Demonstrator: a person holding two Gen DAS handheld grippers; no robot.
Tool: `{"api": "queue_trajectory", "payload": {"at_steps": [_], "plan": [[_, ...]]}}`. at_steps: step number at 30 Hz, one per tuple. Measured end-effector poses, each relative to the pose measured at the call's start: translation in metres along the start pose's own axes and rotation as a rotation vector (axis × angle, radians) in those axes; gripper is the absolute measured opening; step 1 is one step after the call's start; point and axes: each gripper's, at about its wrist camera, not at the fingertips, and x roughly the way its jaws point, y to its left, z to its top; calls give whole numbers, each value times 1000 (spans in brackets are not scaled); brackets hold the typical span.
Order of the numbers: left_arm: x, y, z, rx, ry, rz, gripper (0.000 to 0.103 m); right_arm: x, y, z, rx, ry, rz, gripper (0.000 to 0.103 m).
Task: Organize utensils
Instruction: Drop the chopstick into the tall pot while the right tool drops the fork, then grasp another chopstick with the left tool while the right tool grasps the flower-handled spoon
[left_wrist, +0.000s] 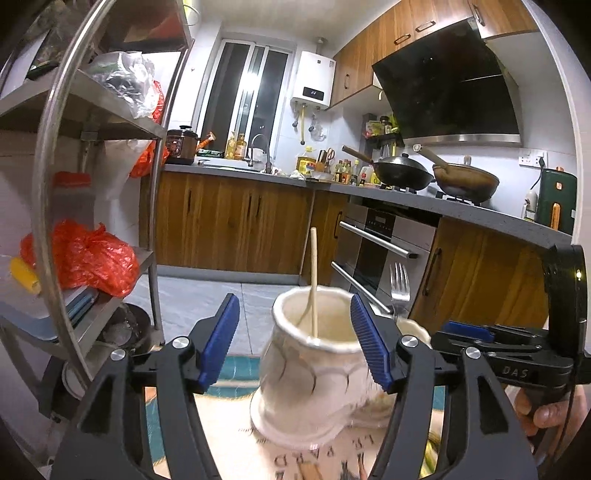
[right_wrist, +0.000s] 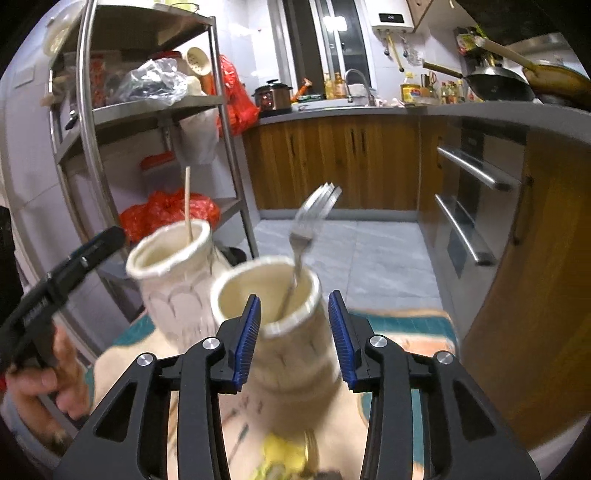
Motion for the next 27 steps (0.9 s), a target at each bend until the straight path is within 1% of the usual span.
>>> {"api": "queue_trajectory", "payload": {"at_steps": [2,4,5,6,8,10,13,15,17,18,19,20,21,22,23,24,25,26,27], "plan": [[-8,4,-7,-8,20,4,63,-7,-2,-9,1,13,-6,40],[-15,10,-22,-29,68,7,69,-12,-5,-24,1,31,-13,42],[-15,14,-32,-54,106,3,72,-13,-7,-30,4,37,-17,50],[-14,18,-40,-74,141,-3,72,-15,-9,-41,11,44,-23,53],[-9,24,-60,-110,223,1,72,-14,-13,-53,22,67,-24,53],[-6,28,-72,-136,282,3,72,-11,-15,-65,33,98,-42,53],[-6,31,-83,-160,335,14,73,-10,-20,-77,50,131,-69,53],[-7,33,-85,-175,348,30,73,-9,-23,-81,63,146,-90,54],[-8,32,-88,-171,343,49,73,-12,-29,-83,110,132,-121,54],[-8,30,-89,-154,348,42,73,-12,-32,-83,124,127,-102,54],[-13,31,-89,-158,328,22,73,-12,-36,-84,155,132,-87,54],[-16,33,-89,-174,310,21,73,-14,-37,-85,171,125,-84,54],[-13,36,-90,-186,336,11,73,-13,-40,-85,185,119,-64,54],[-11,40,-90,-208,342,0,72,-8,-41,-85,202,143,-70,54],[-11,47,-90,-243,336,-8,72,-9,-42,-85,198,135,-62,54],[-9,50,-90,-250,347,-9,72,-8,-43,-85,200,133,-31,54],[-7,54,-91,-263,365,-21,72,-4,-46,-86,213,152,-31,54],[-5,60,-92,-294,375,-44,72,-3,-50,-87,232,160,-32,54],[-5,63,-93,-313,384,-53,72,-3,-58,-89,273,156,1,54]]}}
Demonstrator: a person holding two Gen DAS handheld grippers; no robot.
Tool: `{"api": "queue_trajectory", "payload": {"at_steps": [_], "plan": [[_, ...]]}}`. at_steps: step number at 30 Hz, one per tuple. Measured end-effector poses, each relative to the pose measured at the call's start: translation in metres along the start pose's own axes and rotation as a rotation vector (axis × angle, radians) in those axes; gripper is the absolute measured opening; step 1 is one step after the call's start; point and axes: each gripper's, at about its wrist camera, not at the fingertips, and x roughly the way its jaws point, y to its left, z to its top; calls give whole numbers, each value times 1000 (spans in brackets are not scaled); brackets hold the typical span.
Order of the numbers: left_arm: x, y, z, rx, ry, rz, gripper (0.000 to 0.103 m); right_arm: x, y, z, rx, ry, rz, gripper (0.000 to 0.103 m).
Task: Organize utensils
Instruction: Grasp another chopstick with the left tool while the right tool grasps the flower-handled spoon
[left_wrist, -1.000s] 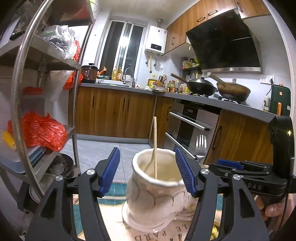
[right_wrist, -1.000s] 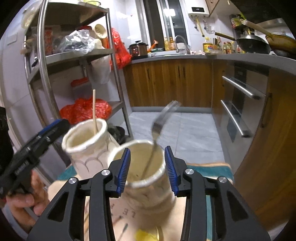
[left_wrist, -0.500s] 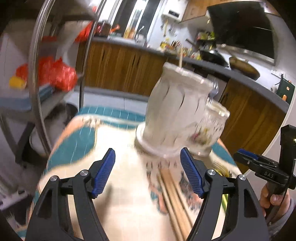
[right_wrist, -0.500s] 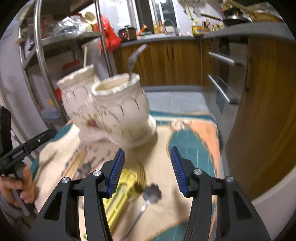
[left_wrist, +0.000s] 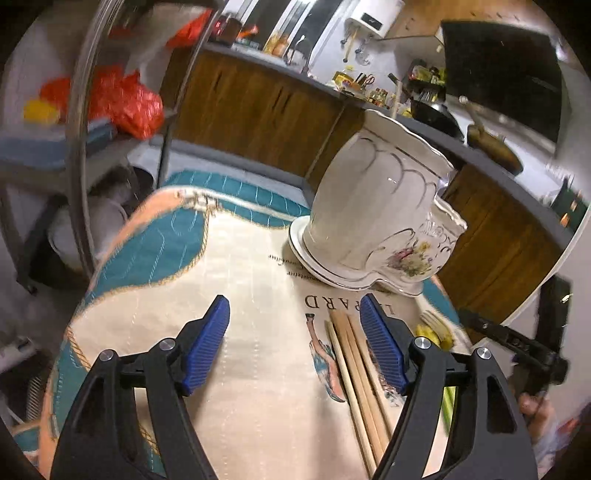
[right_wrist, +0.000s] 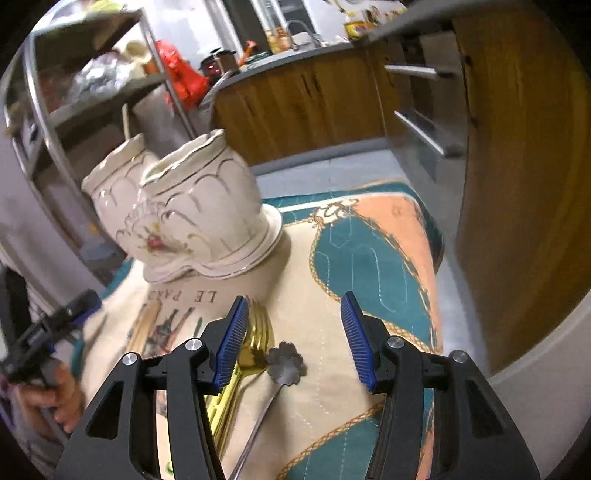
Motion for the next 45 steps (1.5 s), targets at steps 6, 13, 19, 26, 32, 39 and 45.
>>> {"api": "queue_trajectory", "payload": {"at_steps": [6,13,19,26,32,39,45], "plan": [[-1,-1,-3,-16,-10,19,71,1,6,-1,-26,4,-34,54],[-7,-17,-25,96,27,43,45,-12,12,-18,-95,39,-44,40],[-11,-34,-44,193,66,60,42,-14,27,-46,-176,123,-61,34],[-7,-51,-58,307,106,106,39,-22,36,-58,-246,144,-108,22],[-5,-57,-57,363,133,127,38,-23,45,-59,-335,188,-147,13],[-2,-64,-61,400,161,132,37,-19,49,-54,-366,232,-147,13],[-4,-68,-62,445,175,169,32,-21,55,-58,-412,246,-146,11]]}}
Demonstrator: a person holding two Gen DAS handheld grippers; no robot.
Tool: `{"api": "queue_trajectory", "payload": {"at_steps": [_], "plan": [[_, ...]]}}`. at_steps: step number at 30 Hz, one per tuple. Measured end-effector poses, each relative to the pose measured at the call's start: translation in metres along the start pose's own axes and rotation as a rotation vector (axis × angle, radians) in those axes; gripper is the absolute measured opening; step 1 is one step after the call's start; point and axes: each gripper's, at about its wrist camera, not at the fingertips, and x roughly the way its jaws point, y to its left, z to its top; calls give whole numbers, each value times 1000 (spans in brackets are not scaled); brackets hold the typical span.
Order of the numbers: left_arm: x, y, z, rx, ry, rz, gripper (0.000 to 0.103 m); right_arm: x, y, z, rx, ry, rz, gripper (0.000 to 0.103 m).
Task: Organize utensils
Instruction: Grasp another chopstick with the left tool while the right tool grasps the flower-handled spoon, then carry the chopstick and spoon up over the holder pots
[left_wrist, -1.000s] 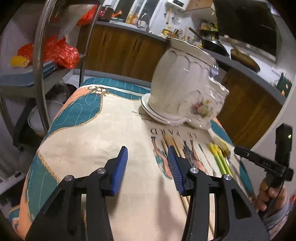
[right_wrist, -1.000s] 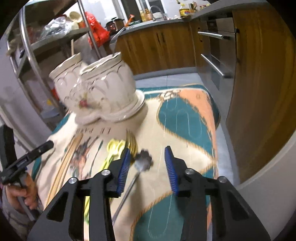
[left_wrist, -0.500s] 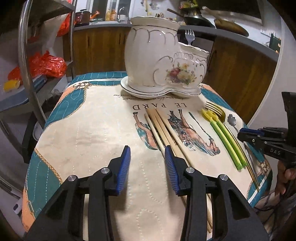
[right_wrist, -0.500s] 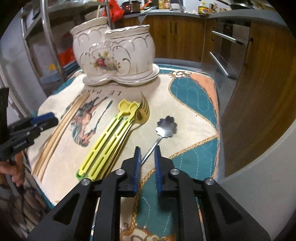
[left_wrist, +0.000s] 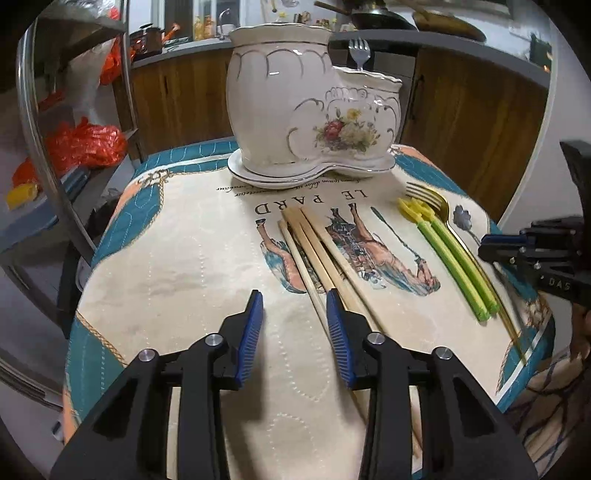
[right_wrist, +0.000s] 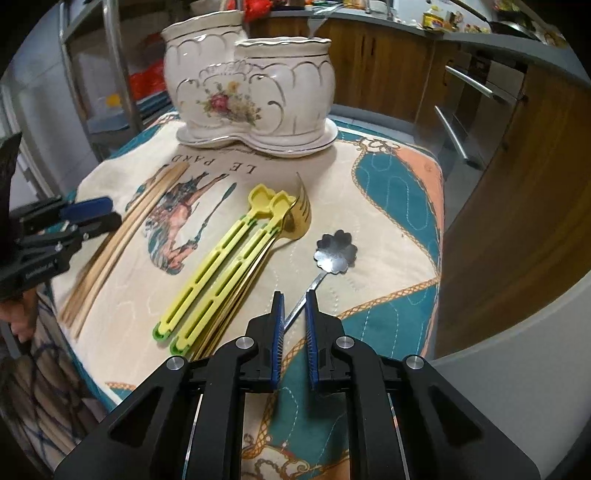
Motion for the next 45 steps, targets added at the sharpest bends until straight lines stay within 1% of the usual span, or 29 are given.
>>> {"api": "queue_trajectory", "payload": {"at_steps": [2,4,6,10,14,16,17,19,23,27,28,29,31,35,37,42,45], "plan": [[-2,2,0,16,14,0,27,-1,3,0,-43,11,-6,9],[-4,7,0,14,28,2,23,-1,4,1,-67,28,-8,7],[-5,14,0,5,42,-3,23,0,3,3,-84,50,-14,6],[-4,22,4,8,91,-22,23,3,-1,12,-89,117,18,7],[7,7,18,151,227,-4,23,9,0,23,-118,217,23,7],[11,2,25,191,282,4,23,14,3,31,-149,288,14,7],[15,0,31,208,331,3,23,16,4,34,-159,317,10,7],[21,-3,37,231,392,6,23,19,6,38,-176,363,2,7],[30,-6,47,258,500,13,23,24,6,44,-177,420,4,8],[35,-5,52,259,556,4,22,26,5,47,-162,445,11,7],[35,-4,52,251,560,-7,19,26,5,47,-162,443,8,7],[34,-3,51,248,557,-24,12,25,7,45,-161,438,6,6],[31,-4,48,251,531,-32,7,23,5,42,-146,415,16,4],[23,-2,40,213,467,-55,4,18,-10,40,-78,354,45,4],[17,5,37,176,428,-85,4,13,-19,39,-44,318,59,4],[-9,23,38,99,278,-114,4,-7,-32,36,24,204,101,4],[-30,32,45,31,158,-156,4,-24,-37,33,65,99,125,4]]}}
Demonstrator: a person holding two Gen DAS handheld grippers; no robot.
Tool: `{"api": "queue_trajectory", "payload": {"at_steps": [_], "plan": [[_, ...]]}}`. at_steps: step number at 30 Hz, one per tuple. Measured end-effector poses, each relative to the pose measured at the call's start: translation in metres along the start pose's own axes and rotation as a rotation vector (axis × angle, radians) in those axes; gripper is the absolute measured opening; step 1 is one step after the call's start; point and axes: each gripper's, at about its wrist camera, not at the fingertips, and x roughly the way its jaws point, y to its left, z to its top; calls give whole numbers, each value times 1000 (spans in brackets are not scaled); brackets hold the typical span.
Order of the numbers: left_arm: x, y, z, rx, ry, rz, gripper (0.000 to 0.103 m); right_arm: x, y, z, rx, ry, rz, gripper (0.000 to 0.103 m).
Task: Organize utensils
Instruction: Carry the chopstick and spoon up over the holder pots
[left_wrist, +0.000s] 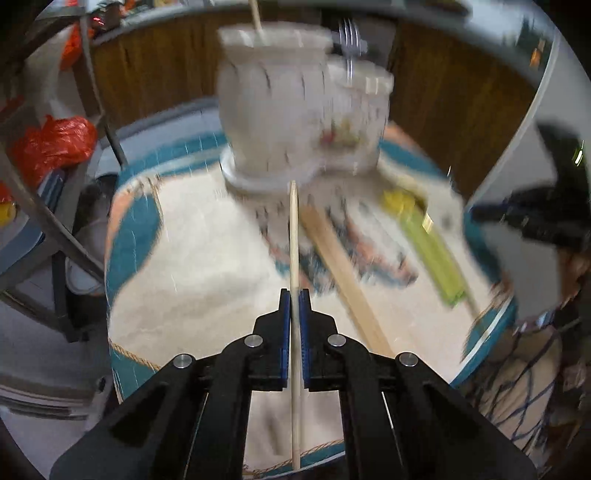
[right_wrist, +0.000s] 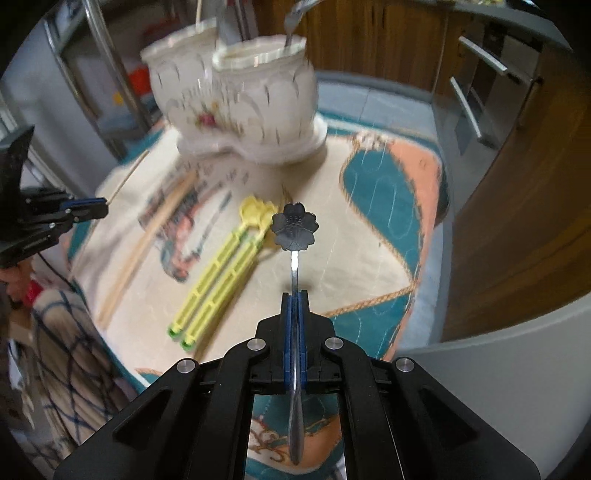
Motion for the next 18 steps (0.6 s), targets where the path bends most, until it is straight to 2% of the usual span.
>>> {"api": "queue_trajectory", "payload": {"at_steps": [2,7,12,18], "plan": [[-14,6,0,-55,-89,-28,4,-7,2,-2,19,-68,14,4],[-29,8,2,-137,-256,-98,4,-18,1,-3,59,-211,34,4],[-25,8,7,-170,-345,-112,4,-24,2,-3,79,-299,58,4],[-35,5,16,-150,-485,-93,4,-34,-2,2,113,-407,75,4]]}}
